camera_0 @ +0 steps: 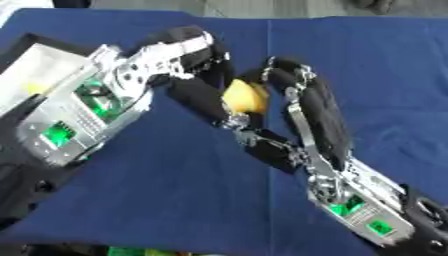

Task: Pick up the objects with one hand, pass them to the other hand, and then place them into the box on the other side of the table.

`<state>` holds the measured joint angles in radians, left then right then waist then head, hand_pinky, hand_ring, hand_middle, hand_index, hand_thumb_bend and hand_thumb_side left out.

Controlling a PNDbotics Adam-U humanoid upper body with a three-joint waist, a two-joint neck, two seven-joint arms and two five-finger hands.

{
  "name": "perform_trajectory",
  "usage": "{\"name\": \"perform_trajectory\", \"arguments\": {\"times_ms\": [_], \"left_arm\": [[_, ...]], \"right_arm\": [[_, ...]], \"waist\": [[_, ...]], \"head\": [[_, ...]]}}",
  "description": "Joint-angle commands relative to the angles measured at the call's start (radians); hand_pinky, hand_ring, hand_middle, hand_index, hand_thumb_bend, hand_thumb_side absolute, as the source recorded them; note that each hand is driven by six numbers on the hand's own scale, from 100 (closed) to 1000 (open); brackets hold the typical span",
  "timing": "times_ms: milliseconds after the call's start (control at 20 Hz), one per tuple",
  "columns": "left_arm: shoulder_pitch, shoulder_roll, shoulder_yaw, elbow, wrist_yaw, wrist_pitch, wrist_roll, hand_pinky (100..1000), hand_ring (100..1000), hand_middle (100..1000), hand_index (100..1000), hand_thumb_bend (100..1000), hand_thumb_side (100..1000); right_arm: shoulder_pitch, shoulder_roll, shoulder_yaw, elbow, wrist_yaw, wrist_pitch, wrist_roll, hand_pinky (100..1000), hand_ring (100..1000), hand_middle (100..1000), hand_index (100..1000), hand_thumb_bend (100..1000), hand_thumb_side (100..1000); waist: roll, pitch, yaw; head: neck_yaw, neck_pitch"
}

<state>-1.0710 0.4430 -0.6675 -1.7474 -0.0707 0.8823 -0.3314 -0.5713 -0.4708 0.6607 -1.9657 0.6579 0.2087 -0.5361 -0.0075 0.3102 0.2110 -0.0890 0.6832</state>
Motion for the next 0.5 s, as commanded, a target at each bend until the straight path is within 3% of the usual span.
{"name": "perform_trajectory", "arguments": {"times_ms": [50, 200, 300, 450, 500], "left_arm": [[-0.003, 0.031, 0.015, 0.029, -0.020, 0.025, 0.002, 634, 433, 299, 345, 500, 100], [0.000, 0.035, 0.019, 0.024, -0.023, 0.025, 0.013, 632, 429, 296, 341, 495, 100], [0.002, 0.039, 0.022, 0.019, -0.027, 0.025, 0.020, 629, 424, 290, 333, 490, 100], [0.004, 0.044, 0.024, 0.011, -0.040, 0.025, 0.030, 627, 422, 288, 331, 491, 100], [0.006, 0.047, 0.027, 0.013, -0.045, 0.025, 0.034, 625, 415, 281, 323, 493, 100]], "right_arm": [[-0.011, -0.010, -0.006, -0.034, 0.026, -0.013, -0.002, 753, 639, 561, 739, 338, 100], [-0.010, -0.010, -0.008, -0.034, 0.057, -0.014, 0.008, 782, 707, 627, 803, 334, 190], [-0.009, -0.010, -0.009, -0.034, 0.074, -0.012, 0.009, 802, 749, 679, 846, 289, 305], [-0.008, -0.010, -0.009, -0.034, 0.090, -0.010, 0.005, 804, 756, 686, 853, 282, 328], [-0.007, -0.011, -0.009, -0.034, 0.094, -0.012, 0.004, 813, 774, 710, 870, 266, 407]], "waist": [[0.002, -0.018, -0.001], [0.002, -0.017, -0.001], [0.002, -0.017, -0.001], [0.002, -0.018, -0.001], [0.002, -0.018, 0.000]], "head": [[0.002, -0.009], [0.003, -0.011], [0.003, -0.012], [0.003, -0.013], [0.004, -0.013]]}}
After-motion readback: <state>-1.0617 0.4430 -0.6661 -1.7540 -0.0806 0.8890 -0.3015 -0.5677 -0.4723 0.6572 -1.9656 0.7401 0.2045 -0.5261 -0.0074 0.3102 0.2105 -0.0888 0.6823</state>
